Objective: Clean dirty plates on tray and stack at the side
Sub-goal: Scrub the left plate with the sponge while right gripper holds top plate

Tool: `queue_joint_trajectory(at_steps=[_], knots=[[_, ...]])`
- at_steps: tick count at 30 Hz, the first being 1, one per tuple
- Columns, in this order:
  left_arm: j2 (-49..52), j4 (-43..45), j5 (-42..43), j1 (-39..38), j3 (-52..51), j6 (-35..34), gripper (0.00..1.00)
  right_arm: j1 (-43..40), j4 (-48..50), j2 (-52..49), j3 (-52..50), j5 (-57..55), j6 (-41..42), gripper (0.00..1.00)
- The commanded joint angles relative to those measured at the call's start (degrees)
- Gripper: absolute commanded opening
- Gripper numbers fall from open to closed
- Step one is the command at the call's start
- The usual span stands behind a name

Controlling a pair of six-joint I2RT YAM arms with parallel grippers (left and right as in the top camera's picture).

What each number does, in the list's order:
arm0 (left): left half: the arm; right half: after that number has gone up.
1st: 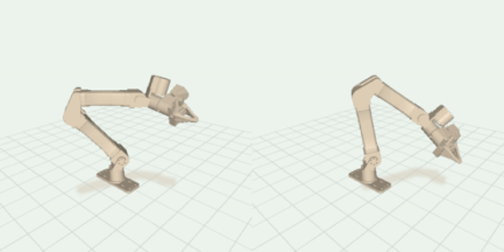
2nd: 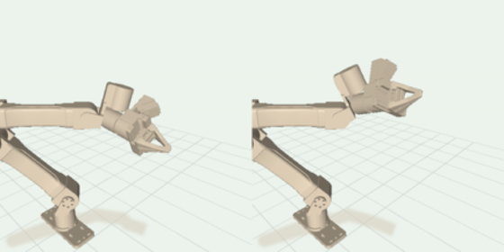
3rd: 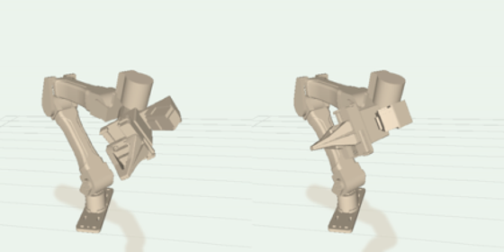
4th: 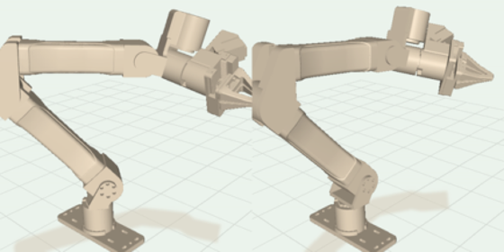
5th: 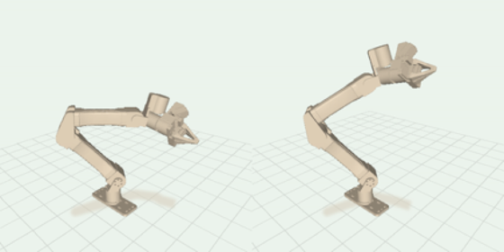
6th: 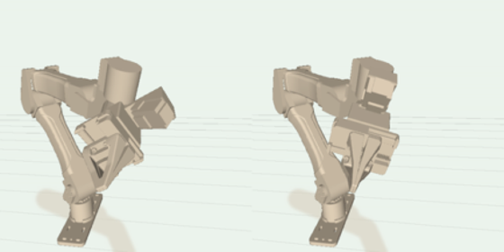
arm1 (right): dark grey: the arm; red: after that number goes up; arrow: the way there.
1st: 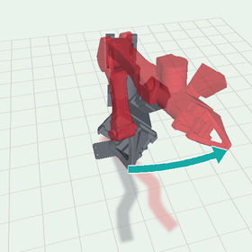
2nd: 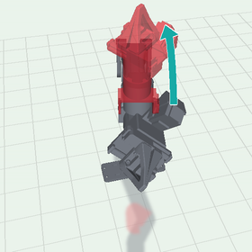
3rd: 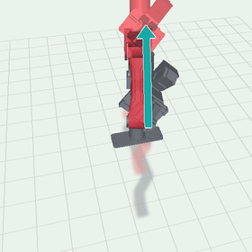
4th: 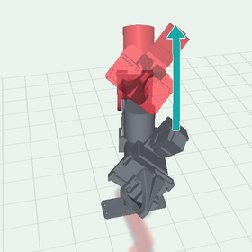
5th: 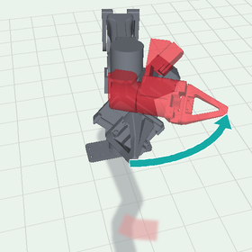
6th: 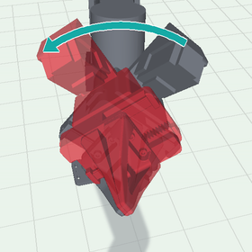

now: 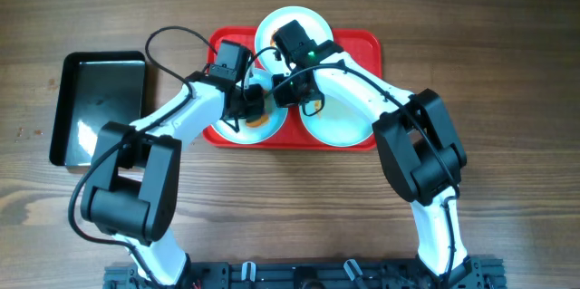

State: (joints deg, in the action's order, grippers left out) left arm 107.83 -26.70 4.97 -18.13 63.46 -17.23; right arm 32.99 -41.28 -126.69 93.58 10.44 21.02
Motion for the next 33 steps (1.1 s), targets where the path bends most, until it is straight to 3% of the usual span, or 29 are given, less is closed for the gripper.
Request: queue_joint_trajectory(at_steps=[1,4,8,10,14,16,20,26,28,33], knots=[[2.5,-1.7,-23.6,0.3,-0.7,5.0,0.04,0.0,-0.2,-1.5,-0.3,0.0,0.0,0.05],[2.4,-1.8,-34.9,0.3,-0.5,6.6,0.04,0.0,-0.2,-1.5,-0.3,0.0,0.0,0.05],[-1.2,-3.0,-34.9,0.0,0.6,6.3,0.04,0.0,-0.3,-1.5,-0.3,0.0,0.0,0.05],[-5.1,-3.0,-30.7,-0.5,1.2,6.3,0.04,0.0,-0.3,-1.5,-0.3,0.0,0.0,0.05],[-10.2,-1.7,-9.0,-0.3,1.2,3.1,0.04,0.0,-0.2,-1.5,-0.3,0.0,0.0,0.05],[-8.5,-1.0,-5.7,-0.3,1.1,-0.7,0.04,0.0,-0.2,-1.5,-0.3,0.0,0.0,0.05],[-3.0,-0.5,0.8,-0.3,1.1,-1.5,0.04,0.0,-0.2,-1.5,-0.3,0.1,0.0,0.05],[5.4,4.4,0.8,-0.3,1.1,-1.4,0.04,0.0,-0.2,-1.5,-0.3,0.0,0.0,0.05],[5.7,4.7,-2.3,0.0,1.1,-1.0,0.04,0.0,-0.4,-1.5,-0.3,0.0,0.0,0.05],[5.7,-0.2,-26.2,0.3,1.1,3.5,0.04,0.0,-0.5,-1.5,-0.3,0.1,0.0,0.05]])
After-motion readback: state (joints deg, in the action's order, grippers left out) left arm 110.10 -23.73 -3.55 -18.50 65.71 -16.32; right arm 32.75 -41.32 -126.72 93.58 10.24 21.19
